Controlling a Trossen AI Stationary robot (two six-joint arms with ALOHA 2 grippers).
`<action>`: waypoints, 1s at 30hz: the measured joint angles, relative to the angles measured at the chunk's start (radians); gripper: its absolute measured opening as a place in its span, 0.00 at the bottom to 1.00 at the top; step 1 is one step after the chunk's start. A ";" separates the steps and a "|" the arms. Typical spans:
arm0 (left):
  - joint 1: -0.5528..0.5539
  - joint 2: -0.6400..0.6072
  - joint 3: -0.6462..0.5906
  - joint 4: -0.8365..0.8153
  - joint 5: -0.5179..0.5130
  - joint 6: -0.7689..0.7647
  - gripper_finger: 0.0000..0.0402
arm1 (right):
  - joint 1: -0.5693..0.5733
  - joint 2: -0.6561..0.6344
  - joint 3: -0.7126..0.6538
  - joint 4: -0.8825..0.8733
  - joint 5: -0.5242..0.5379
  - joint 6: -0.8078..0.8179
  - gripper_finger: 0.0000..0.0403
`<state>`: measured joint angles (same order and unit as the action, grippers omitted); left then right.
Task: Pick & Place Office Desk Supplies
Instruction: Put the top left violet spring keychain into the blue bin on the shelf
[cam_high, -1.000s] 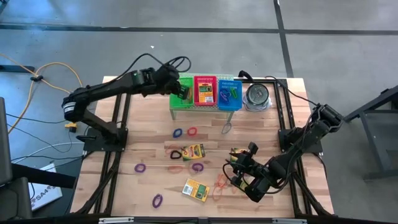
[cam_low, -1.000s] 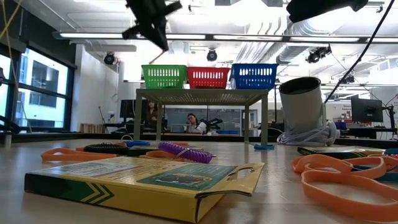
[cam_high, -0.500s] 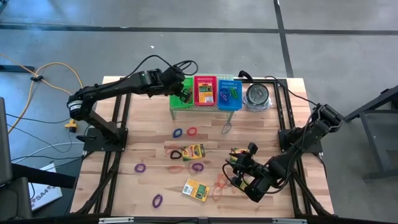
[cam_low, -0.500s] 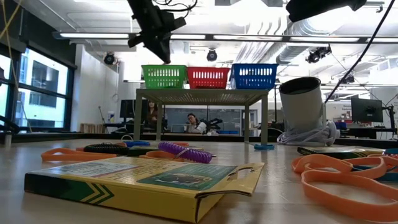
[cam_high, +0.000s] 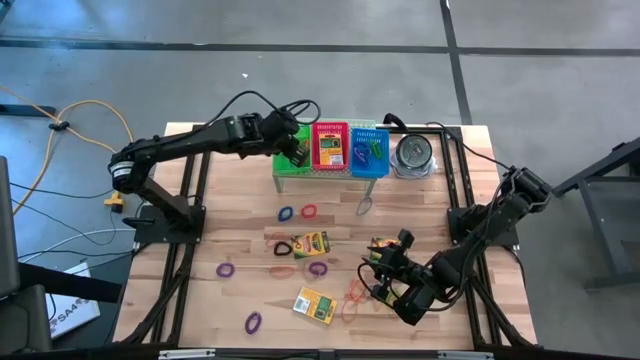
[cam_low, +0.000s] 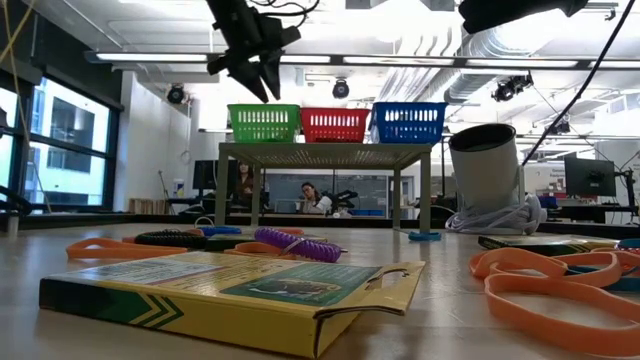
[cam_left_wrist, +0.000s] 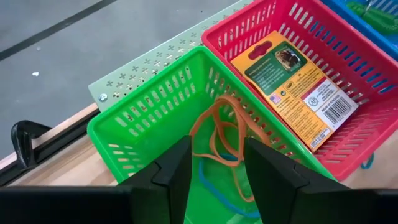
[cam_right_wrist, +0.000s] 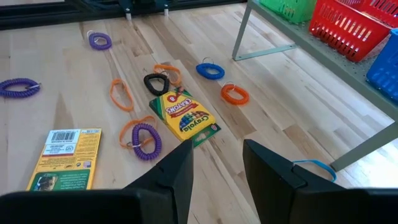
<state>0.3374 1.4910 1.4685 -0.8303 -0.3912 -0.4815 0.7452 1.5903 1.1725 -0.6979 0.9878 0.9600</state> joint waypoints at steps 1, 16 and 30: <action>0.000 0.000 0.000 0.000 0.000 0.000 0.36 | 0.000 0.000 0.000 0.000 0.000 0.000 0.32; -0.134 -0.099 0.002 -0.032 0.066 0.011 0.36 | 0.000 0.000 0.000 0.000 0.000 -0.016 0.32; -0.549 -0.105 -0.013 -0.404 0.096 -0.143 0.36 | 0.000 -0.001 0.000 0.027 -0.039 -0.015 0.32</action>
<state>-0.2120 1.3860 1.4553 -1.2343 -0.2957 -0.6244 0.7452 1.5898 1.1725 -0.6706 0.9487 0.9447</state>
